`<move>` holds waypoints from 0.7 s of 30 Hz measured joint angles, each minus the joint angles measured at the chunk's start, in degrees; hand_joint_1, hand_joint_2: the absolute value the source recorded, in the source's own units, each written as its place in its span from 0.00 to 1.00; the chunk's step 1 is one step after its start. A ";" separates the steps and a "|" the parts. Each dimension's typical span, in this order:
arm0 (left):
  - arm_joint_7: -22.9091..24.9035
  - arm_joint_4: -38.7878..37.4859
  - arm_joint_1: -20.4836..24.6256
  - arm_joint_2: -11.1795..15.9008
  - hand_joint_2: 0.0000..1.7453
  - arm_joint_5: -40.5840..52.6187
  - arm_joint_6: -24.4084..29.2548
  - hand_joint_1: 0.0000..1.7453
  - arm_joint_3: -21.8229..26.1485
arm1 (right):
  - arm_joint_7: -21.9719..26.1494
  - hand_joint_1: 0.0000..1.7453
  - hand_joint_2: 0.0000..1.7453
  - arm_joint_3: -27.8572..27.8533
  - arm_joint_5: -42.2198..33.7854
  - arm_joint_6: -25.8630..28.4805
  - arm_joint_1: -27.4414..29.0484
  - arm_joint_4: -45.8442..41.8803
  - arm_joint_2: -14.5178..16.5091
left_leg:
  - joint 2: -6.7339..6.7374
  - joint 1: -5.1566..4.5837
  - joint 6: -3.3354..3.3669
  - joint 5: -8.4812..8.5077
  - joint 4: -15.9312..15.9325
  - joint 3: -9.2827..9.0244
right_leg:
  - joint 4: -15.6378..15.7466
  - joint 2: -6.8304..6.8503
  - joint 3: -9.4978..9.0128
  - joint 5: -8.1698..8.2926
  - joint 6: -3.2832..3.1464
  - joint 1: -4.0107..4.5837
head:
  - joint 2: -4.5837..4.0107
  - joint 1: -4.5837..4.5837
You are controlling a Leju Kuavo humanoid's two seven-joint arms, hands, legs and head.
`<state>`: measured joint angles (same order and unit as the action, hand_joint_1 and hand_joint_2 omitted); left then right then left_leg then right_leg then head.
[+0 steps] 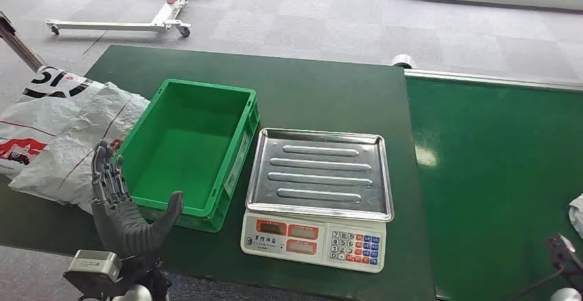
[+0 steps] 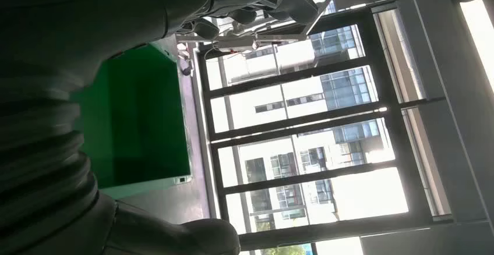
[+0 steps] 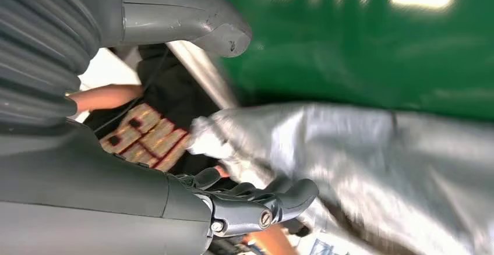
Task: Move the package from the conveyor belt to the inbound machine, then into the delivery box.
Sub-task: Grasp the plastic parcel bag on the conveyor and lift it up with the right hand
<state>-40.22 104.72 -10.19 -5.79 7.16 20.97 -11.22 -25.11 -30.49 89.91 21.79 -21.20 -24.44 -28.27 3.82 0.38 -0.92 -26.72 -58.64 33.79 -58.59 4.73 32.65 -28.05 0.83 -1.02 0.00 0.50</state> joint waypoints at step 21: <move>0.00 0.63 0.47 1.01 1.00 -0.11 0.68 0.00 -1.01 | 33.96 0.00 1.00 0.66 -3.48 18.40 4.31 -32.34 13.16 | -0.08 0.07 -0.11 0.16 0.04 -0.05 | -0.01 0.07 0.00 -0.02 -0.03 0.08 | 0.00 0.01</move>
<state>-40.22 105.35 -9.72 -4.78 7.04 21.66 -12.23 8.84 -29.83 86.42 40.19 -16.89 -56.78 -15.11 3.74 0.46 -1.03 -26.56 -58.60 33.74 -58.61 4.79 32.65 -28.07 0.80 -0.94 0.00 0.51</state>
